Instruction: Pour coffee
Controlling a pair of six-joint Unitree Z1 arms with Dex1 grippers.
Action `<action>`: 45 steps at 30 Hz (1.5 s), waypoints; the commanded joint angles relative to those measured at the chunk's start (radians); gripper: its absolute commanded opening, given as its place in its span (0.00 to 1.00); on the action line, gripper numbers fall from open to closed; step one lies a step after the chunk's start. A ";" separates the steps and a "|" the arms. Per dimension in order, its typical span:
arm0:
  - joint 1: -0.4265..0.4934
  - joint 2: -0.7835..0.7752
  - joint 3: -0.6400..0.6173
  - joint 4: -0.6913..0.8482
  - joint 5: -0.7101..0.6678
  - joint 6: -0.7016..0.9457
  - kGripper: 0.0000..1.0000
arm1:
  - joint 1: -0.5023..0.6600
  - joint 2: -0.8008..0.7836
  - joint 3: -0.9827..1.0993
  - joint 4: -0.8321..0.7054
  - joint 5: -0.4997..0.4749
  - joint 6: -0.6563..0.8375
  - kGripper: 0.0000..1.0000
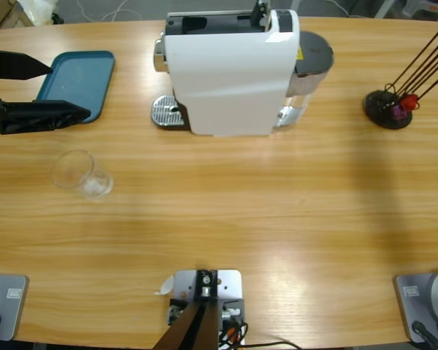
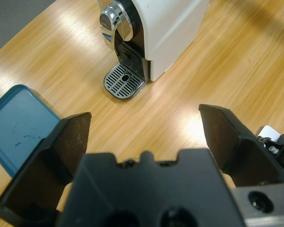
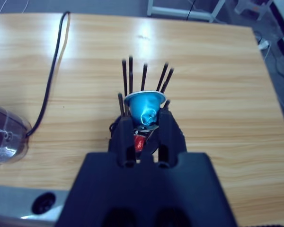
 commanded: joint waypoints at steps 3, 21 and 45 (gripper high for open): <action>-0.010 0.018 0.041 -0.009 -0.004 -0.016 0.98 | 0.131 -0.179 -0.138 0.173 -0.052 -0.063 0.00; 0.030 -0.176 0.079 0.123 0.034 0.045 0.98 | 0.639 0.329 -0.622 0.303 0.526 -0.449 0.00; 0.085 -0.239 0.134 0.120 0.027 0.045 0.98 | 0.683 0.611 -0.788 0.252 0.324 -0.532 0.00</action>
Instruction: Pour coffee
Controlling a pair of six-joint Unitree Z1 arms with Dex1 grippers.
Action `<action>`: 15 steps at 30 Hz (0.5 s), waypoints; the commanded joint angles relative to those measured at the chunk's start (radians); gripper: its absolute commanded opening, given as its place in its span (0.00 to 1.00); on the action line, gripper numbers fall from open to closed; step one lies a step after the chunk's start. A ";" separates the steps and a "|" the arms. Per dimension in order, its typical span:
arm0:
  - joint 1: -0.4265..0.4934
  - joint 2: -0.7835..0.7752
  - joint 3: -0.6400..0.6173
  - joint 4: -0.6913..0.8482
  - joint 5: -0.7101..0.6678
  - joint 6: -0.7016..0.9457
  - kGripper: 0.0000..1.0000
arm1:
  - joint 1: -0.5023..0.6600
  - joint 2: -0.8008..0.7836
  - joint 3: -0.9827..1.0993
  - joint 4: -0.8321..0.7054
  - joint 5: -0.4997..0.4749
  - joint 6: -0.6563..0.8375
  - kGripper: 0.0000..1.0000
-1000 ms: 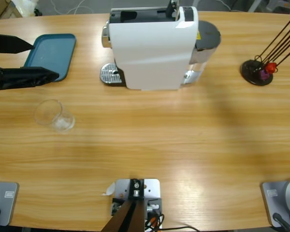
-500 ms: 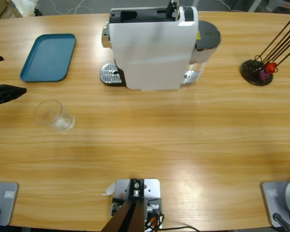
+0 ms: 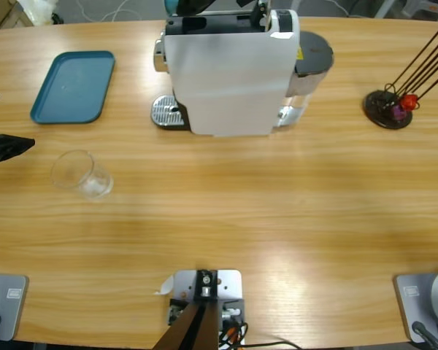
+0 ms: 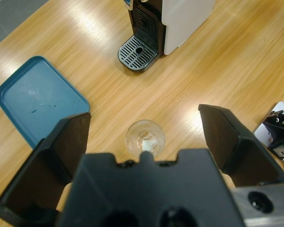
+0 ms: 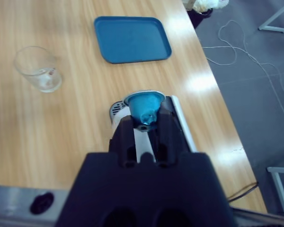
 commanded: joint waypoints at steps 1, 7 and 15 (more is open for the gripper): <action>0.025 -0.038 0.035 0.013 0.008 0.012 0.98 | -0.014 0.078 0.030 -0.047 -0.053 -0.028 0.00; 0.025 -0.033 0.043 0.012 0.008 0.010 0.98 | -0.031 0.094 0.081 -0.051 -0.050 -0.055 0.00; 0.025 -0.028 0.050 0.010 0.008 0.010 0.98 | -0.049 0.098 0.090 -0.070 -0.047 -0.065 0.00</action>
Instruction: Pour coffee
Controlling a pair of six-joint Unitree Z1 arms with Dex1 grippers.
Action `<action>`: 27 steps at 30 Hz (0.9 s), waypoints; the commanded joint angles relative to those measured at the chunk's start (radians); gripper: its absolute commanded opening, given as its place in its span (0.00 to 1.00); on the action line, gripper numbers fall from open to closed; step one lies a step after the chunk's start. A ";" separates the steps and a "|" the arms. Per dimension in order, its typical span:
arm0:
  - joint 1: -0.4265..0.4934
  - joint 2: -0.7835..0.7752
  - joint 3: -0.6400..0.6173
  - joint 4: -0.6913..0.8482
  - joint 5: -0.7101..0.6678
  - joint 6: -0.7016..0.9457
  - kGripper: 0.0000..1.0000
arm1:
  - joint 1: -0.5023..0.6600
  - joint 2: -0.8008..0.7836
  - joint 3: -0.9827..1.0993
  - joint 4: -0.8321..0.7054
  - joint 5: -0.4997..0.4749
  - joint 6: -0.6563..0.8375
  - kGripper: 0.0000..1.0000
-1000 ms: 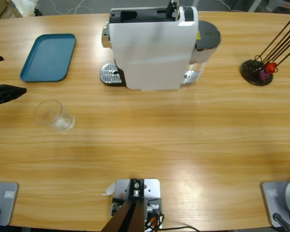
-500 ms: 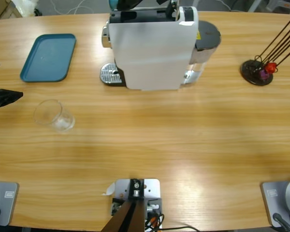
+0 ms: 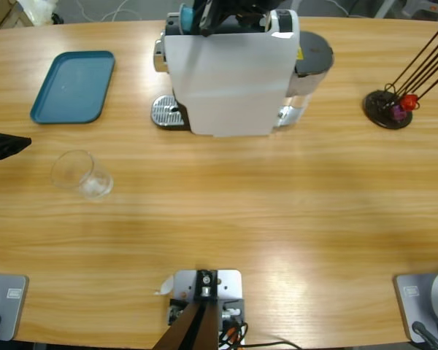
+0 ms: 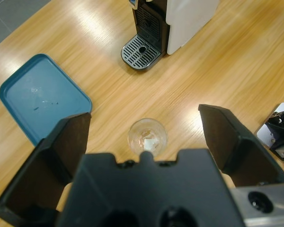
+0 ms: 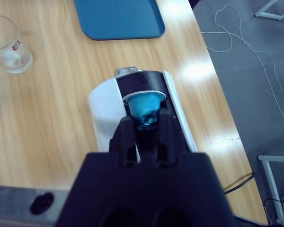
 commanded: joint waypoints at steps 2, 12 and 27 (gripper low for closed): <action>0.008 -0.017 0.041 0.010 0.008 0.010 0.98 | -0.020 0.053 0.033 -0.015 -0.005 -0.019 0.00; 0.008 -0.015 0.046 0.006 0.008 0.010 0.98 | -0.019 0.049 0.016 -0.020 -0.084 -0.016 1.00; 0.009 -0.018 0.033 -0.008 0.006 0.010 0.98 | 0.209 -0.205 -0.017 0.098 -0.046 0.169 0.53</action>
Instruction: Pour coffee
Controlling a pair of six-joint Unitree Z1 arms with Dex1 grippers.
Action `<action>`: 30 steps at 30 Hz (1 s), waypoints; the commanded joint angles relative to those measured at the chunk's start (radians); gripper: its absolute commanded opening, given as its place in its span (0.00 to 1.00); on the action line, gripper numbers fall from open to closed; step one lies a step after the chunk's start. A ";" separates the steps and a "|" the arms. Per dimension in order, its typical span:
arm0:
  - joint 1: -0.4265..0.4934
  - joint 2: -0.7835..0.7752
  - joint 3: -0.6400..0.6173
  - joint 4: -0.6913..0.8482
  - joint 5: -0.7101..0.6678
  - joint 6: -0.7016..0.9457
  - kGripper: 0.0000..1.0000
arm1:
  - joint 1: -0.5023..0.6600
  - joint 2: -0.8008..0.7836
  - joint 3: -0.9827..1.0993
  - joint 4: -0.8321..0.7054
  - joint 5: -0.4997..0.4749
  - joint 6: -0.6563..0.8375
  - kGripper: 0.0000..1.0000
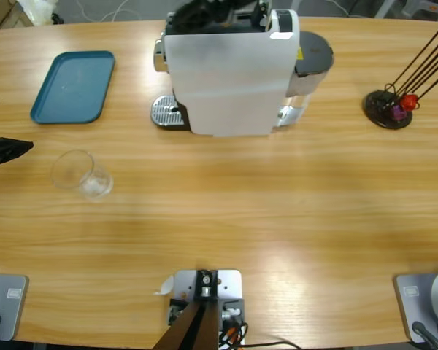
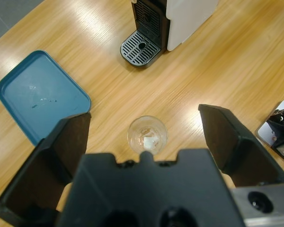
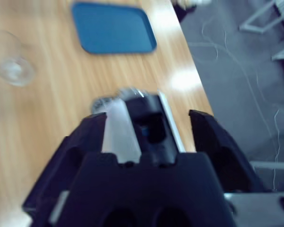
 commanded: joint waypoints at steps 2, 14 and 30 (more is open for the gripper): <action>0.009 -0.018 0.018 -0.007 0.006 0.008 0.98 | 0.130 -0.174 0.014 0.158 0.014 0.284 0.17; 0.007 -0.039 -0.011 -0.007 -0.024 -0.077 0.98 | 0.038 -0.361 0.303 0.096 -0.459 0.928 0.00; 0.007 -0.004 0.000 -0.008 -0.014 -0.120 0.98 | -0.023 -0.048 -0.060 0.071 -0.377 0.997 0.00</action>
